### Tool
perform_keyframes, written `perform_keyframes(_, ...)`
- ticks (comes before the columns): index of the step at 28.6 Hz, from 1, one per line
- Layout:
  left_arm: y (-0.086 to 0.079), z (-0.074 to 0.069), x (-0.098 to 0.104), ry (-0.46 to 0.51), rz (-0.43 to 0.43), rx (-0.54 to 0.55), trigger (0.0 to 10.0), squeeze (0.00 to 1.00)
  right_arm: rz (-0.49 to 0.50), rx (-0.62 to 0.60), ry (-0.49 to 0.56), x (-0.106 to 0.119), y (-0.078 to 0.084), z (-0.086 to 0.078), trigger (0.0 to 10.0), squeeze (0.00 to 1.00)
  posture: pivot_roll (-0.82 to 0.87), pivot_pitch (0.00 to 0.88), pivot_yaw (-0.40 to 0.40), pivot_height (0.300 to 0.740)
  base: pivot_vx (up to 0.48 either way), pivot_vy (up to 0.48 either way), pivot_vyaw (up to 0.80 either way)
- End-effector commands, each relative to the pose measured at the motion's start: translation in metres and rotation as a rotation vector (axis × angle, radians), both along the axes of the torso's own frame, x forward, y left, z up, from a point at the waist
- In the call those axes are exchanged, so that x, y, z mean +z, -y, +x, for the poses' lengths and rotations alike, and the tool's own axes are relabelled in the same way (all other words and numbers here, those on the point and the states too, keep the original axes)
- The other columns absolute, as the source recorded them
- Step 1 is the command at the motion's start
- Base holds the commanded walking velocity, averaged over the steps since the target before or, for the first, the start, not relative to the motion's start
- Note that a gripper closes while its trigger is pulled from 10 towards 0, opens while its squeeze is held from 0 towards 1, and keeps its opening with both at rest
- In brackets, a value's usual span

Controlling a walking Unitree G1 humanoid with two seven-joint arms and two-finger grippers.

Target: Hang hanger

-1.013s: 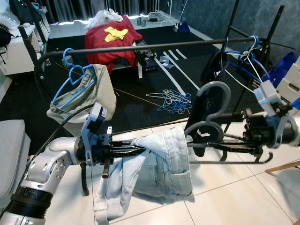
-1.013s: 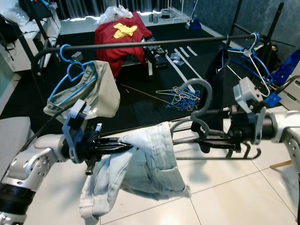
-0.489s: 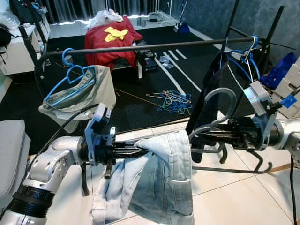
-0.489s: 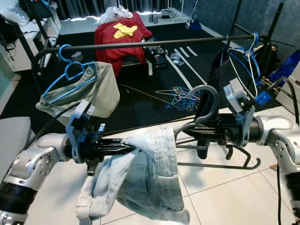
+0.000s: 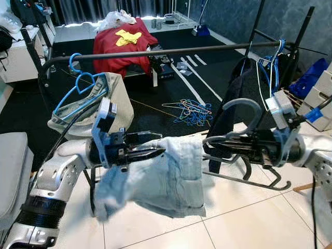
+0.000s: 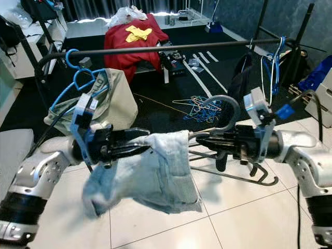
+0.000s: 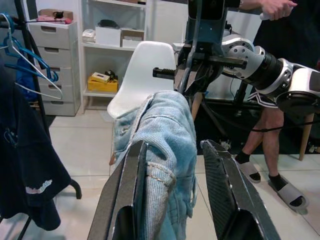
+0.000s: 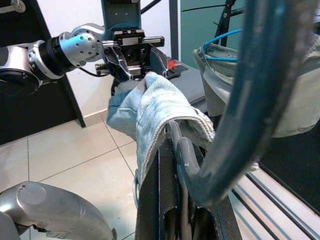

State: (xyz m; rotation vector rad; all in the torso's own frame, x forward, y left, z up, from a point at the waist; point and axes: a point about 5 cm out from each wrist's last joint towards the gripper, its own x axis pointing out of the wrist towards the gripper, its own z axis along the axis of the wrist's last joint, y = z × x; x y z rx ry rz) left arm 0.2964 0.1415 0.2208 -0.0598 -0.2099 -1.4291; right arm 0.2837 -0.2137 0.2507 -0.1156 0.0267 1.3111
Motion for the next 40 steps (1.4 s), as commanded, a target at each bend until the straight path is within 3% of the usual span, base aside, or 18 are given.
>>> perform_keyframes(1, -0.007, 0.001, 0.006, 0.01, -0.017, 0.015, 10.0, 0.0, 0.009, -0.026, 0.048, 0.005, 0.002, -0.001, 0.0, 0.0, -0.26, 0.091, 0.009, 0.74, 0.0, 0.0, 0.0)
perform_keyframes(4, -0.012, 0.004, 0.007, 0.021, -0.03, 0.052, 10.0, 0.0, -0.003, -0.068, 0.075, 0.005, 0.005, 0.002, 0.0, 0.0, -0.26, 0.092, 0.006, 0.74, 0.0, 0.0, 0.0)
perform_keyframes(6, -0.032, 0.017, 0.019, 0.126, -0.098, 0.269, 10.0, 0.0, 0.001, -0.136, 0.109, 0.004, 0.01, 0.005, 0.0, 0.0, -0.25, 0.094, 0.001, 0.74, 0.0, 0.0, 0.0)
perform_keyframes(11, -0.05, 0.028, 0.031, 0.219, -0.147, 0.488, 10.0, 0.0, 0.019, -0.162, 0.119, 0.004, 0.012, 0.005, 0.0, 0.0, -0.25, 0.096, 0.0, 0.74, 0.0, 0.0, 0.0)
perform_keyframes(12, -0.074, 0.04, 0.034, 0.238, -0.169, 0.755, 10.0, 0.0, 0.048, -0.178, 0.131, 0.005, 0.011, 0.006, 0.0, 0.0, -0.24, 0.098, 0.003, 0.74, 0.0, 0.0, 0.0)
perform_keyframes(17, -0.098, 0.044, 0.017, 0.15, -0.186, 0.953, 10.0, 0.0, 0.104, -0.17, 0.139, 0.012, 0.008, 0.004, 0.0, 0.0, -0.24, 0.099, 0.005, 0.74, 0.0, 0.0, 0.0)
perform_keyframes(18, -0.095, 0.04, 0.003, 0.055, -0.228, 0.895, 10.0, 0.0, 0.118, -0.158, 0.137, 0.014, 0.007, 0.003, 0.0, 0.0, -0.24, 0.099, 0.005, 0.74, 0.0, 0.0, 0.0)
perform_keyframes(19, -0.088, 0.032, -0.012, -0.072, -0.338, 0.771, 10.0, 0.33, 0.131, -0.141, 0.132, 0.017, 0.007, 0.001, 0.0, 0.0, -0.24, 0.102, 0.006, 0.74, 0.0, 0.0, 0.0)
perform_keyframes(20, -0.082, 0.026, -0.02, -0.148, -0.421, 0.674, 10.0, 0.89, 0.139, -0.131, 0.128, 0.018, 0.006, -0.001, 0.0, 0.0, -0.24, 0.102, 0.006, 0.74, 0.0, 0.0, 0.0)
perform_keyframes(21, -0.082, 0.026, -0.02, -0.148, -0.421, 0.674, 10.0, 0.89, 0.139, -0.131, 0.128, 0.018, 0.006, -0.001, 0.0, 0.0, -0.24, 0.102, 0.006, 0.74, 0.0, 0.0, 0.0)
perform_keyframes(22, -0.079, 0.02, -0.029, -0.209, -0.546, 0.621, 10.0, 1.0, 0.152, -0.124, 0.127, 0.021, 0.007, -0.002, 0.0, 0.0, -0.25, 0.104, 0.008, 0.74, 0.0, 0.0, 0.0)
perform_keyframes(23, -0.079, 0.017, -0.035, -0.231, -0.622, 0.612, 10.0, 1.0, 0.161, -0.122, 0.128, 0.023, 0.007, -0.002, 0.0, 0.0, -0.25, 0.104, 0.008, 0.74, 0.0, 0.0, 0.0)
perform_keyframes(27, -0.08, 0.015, -0.041, -0.245, -0.655, 0.624, 10.0, 1.0, 0.169, -0.124, 0.133, 0.025, 0.008, -0.002, 0.0, 0.0, -0.25, 0.104, 0.01, 0.74, 0.0, 0.0, 0.0)
perform_keyframes(29, -0.076, 0.004, -0.064, -0.358, -0.679, 0.56, 10.0, 1.0, 0.204, -0.122, 0.143, 0.031, 0.01, -0.002, 0.0, 0.0, -0.26, 0.106, 0.011, 0.74, 0.0, 0.0, 0.0)
perform_keyframes(33, -0.074, -0.004, -0.073, -0.4, -0.679, 0.526, 10.0, 0.96, 0.228, -0.118, 0.143, 0.035, 0.011, -0.003, 0.0, 0.0, -0.26, 0.105, 0.01, 0.74, 0.0, 0.0, 0.0)
perform_keyframes(34, -0.076, -0.008, -0.081, -0.421, -0.687, 0.535, 10.0, 0.86, 0.248, -0.113, 0.141, 0.039, 0.012, -0.004, 0.0, 0.0, -0.26, 0.105, 0.007, 0.74, 0.0, 0.0, 0.0)
perform_keyframes(35, -0.08, -0.012, -0.091, -0.448, -0.697, 0.565, 10.0, 0.58, 0.264, -0.104, 0.137, 0.041, 0.013, -0.004, 0.0, 0.0, -0.26, 0.106, 0.007, 0.74, 0.0, 0.0, 0.0)
perform_keyframes(40, -0.084, -0.021, -0.104, -0.509, -0.707, 0.565, 10.0, 0.64, 0.285, -0.093, 0.131, 0.043, 0.013, -0.006, 0.0, 0.0, -0.26, 0.107, 0.006, 0.74, 0.0, 0.0, 0.0)
